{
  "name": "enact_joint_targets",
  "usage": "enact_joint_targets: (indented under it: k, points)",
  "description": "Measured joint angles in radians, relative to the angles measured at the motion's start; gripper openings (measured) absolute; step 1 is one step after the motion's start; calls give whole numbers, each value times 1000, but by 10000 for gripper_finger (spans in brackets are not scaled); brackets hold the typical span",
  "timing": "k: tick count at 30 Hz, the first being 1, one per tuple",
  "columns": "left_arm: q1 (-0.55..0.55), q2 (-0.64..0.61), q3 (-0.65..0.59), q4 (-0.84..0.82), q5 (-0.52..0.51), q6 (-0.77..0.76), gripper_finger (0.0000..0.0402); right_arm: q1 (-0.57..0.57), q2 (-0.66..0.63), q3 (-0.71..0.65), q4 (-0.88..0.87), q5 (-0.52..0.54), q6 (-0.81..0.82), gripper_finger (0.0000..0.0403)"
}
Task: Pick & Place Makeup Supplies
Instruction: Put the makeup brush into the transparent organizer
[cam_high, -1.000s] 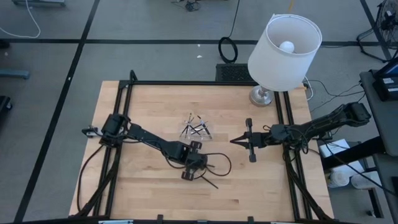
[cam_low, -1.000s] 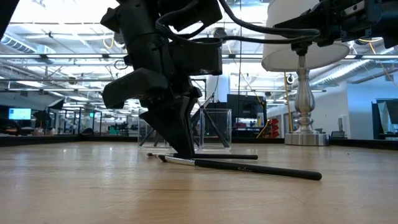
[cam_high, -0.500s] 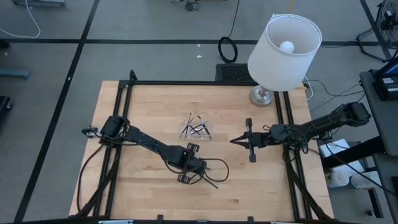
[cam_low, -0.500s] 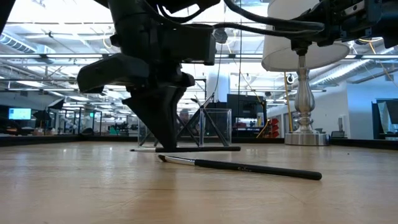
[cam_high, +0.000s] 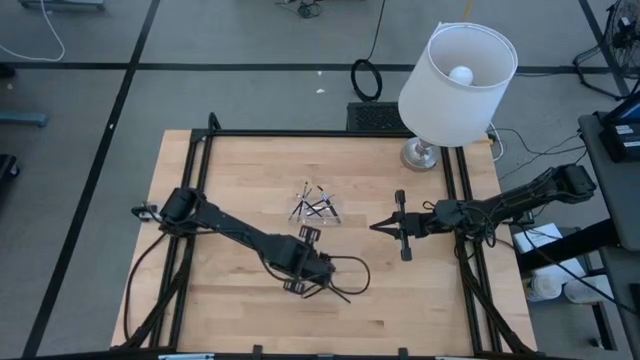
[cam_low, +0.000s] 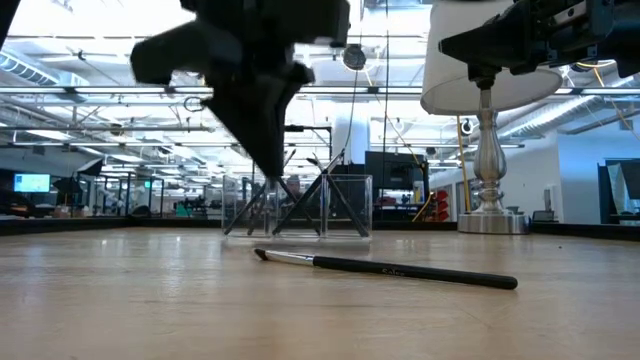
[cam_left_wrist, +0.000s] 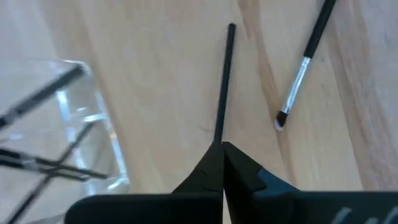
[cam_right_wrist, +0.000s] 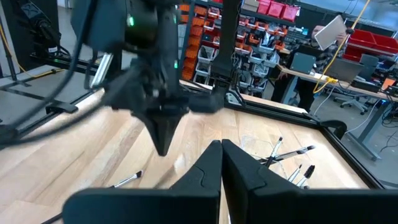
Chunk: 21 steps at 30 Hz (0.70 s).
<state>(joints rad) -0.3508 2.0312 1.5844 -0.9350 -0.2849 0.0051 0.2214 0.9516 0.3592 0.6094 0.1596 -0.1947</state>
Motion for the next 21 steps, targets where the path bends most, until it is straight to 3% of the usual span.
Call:
enact_joint_targets:
  k: [7,18,21]
  points:
    - [-5,-2,125,-176,-66,-20,1,0,0,0,0,0,3,0]
    - [-5,-1,127,-218,-57,-41,20,0,0,0,-5,0,27,0]
    - [-9,-2,127,-261,-109,-66,22,0,0,0,-25,0,50,0]
